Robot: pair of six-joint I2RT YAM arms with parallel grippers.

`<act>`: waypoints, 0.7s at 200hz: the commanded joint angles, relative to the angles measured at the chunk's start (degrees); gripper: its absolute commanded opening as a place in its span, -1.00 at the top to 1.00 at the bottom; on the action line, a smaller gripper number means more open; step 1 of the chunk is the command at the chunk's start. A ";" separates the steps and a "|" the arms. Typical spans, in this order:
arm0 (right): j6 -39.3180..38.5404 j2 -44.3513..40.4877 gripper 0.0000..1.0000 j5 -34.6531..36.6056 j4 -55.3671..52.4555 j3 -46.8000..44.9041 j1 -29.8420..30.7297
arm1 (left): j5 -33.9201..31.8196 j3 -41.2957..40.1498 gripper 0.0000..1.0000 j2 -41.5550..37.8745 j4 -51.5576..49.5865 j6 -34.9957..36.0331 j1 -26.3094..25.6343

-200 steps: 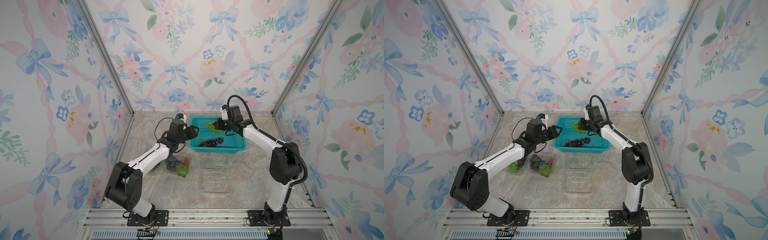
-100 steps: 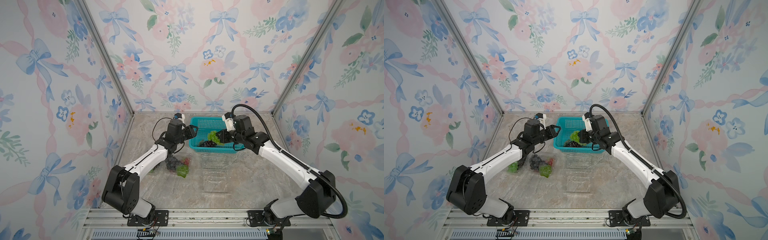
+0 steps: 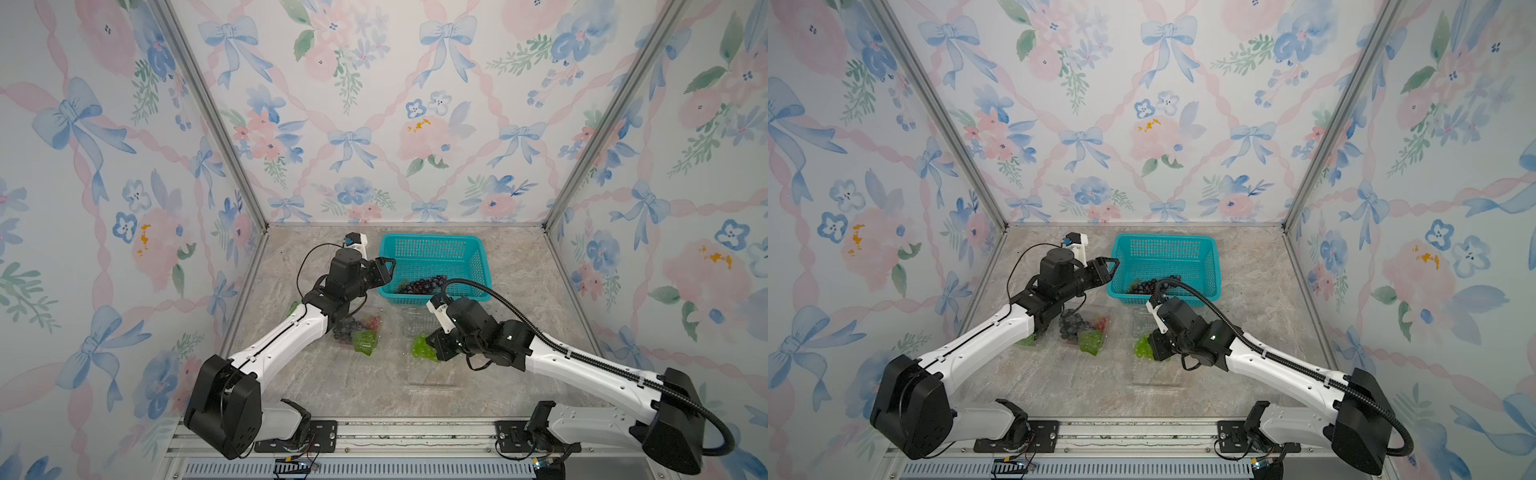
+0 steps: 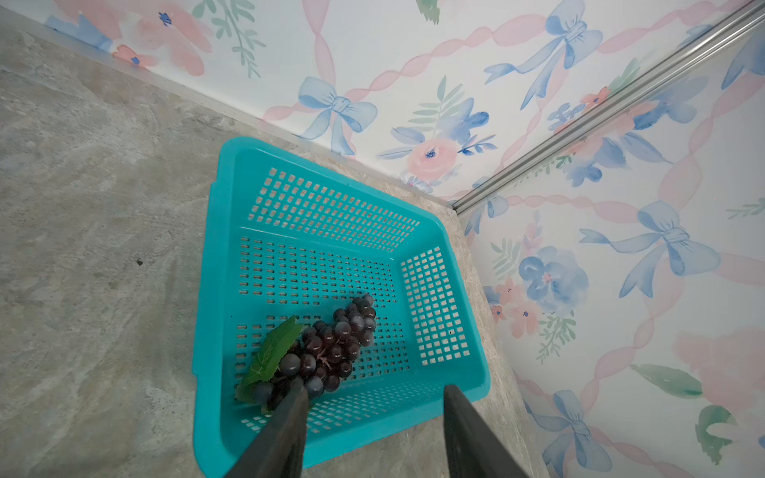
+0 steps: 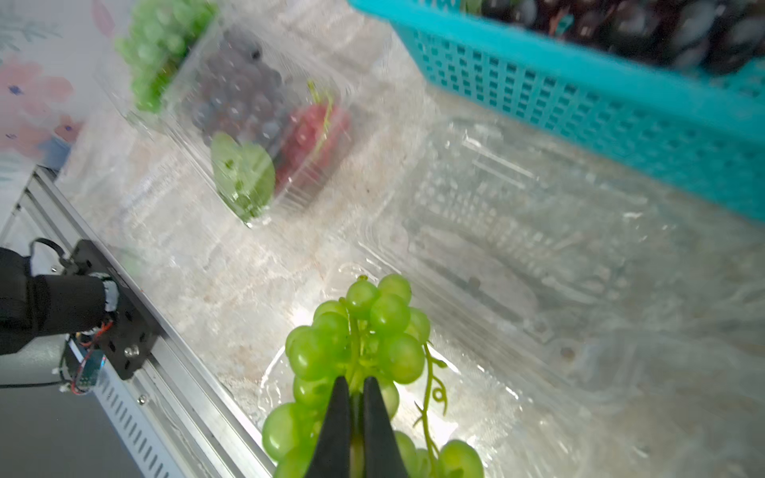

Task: Pack grapes into containers
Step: Place the grape into the packing box.

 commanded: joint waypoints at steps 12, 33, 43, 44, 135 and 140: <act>3.96 3.13 1.00 2.85 4.30 -2.23 2.77 | -2.47 -1.68 -0.10 -1.91 -0.13 -1.15 -0.90; 4.56 4.68 0.70 4.63 3.19 -2.33 3.42 | -2.44 -1.77 -0.09 -1.93 -0.12 -1.30 -1.06; 4.89 4.90 0.52 5.57 1.72 -1.88 3.35 | -2.39 -1.68 -0.10 -1.85 -0.13 -1.28 -1.04; 4.90 4.89 0.49 5.64 1.60 -1.82 3.36 | -2.39 -1.68 -0.10 -1.82 -0.13 -1.33 -1.04; 4.30 -0.91 0.15 2.71 -0.75 4.20 -6.59 | -1.88 -0.19 -0.10 -0.92 -0.11 -1.11 -1.20; 3.92 -0.71 0.09 1.60 0.15 5.09 -8.50 | -1.82 -0.08 -0.10 -0.77 -0.13 -1.19 -1.24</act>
